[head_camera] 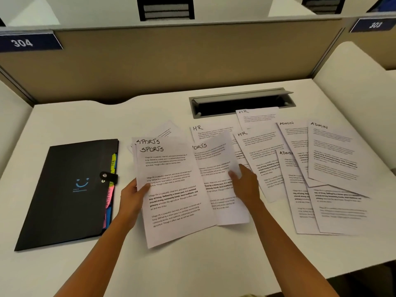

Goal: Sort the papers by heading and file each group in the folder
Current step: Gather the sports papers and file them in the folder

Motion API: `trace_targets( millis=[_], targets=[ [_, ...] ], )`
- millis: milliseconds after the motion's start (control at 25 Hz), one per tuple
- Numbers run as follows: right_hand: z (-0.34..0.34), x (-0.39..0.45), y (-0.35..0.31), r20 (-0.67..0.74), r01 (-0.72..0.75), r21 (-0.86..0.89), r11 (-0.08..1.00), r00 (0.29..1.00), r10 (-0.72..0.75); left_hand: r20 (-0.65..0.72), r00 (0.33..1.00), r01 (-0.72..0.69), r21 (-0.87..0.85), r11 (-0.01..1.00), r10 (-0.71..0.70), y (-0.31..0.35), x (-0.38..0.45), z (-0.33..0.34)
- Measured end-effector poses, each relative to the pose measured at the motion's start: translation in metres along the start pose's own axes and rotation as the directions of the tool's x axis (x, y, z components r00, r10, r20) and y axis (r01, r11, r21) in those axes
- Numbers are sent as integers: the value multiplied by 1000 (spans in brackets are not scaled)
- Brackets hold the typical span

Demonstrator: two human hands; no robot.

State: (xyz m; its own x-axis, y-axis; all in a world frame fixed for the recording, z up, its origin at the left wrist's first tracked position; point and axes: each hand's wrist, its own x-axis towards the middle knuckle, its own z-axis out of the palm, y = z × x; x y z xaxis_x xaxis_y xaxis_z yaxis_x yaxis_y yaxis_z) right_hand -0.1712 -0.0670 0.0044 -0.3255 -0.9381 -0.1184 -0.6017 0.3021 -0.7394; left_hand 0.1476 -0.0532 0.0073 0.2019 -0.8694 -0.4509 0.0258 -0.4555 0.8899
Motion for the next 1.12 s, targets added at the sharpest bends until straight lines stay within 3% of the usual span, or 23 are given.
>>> trace_targets(
  millis=[200, 320, 520, 720, 840, 960, 1120],
  targets=[
    [-44, 9, 9, -140, 86, 181, 980, 988, -61, 7, 1000, 0, -25, 1000, 0, 1, -2, 8],
    [-67, 16, 14, -261, 56, 259, 964, 965, 14, 13, 1000, -2, -20, 1000, 2, 1, -3, 11],
    [-79, 22, 15, -317, 56, 376, 925, 946, 71, 19, 1000, -13, 11, 1000, 13, 6, -9, 23],
    [-82, 24, 5, -481, 109, 494, 863, 861, 167, -54, 997, -46, 24, 999, 48, 10, -15, 42],
    [-82, 27, 3, -344, 75, 519, 852, 930, 128, 15, 999, -36, -29, 999, 37, 15, -19, 52],
    [-83, 29, 5, -49, 18, 546, 838, 999, 10, 121, 992, -18, -107, 994, 31, 21, -32, 86],
    [-56, 18, 13, 224, -139, 593, 793, 975, 3, 259, 964, -17, -145, 989, 55, 29, -38, 106]
  ],
)
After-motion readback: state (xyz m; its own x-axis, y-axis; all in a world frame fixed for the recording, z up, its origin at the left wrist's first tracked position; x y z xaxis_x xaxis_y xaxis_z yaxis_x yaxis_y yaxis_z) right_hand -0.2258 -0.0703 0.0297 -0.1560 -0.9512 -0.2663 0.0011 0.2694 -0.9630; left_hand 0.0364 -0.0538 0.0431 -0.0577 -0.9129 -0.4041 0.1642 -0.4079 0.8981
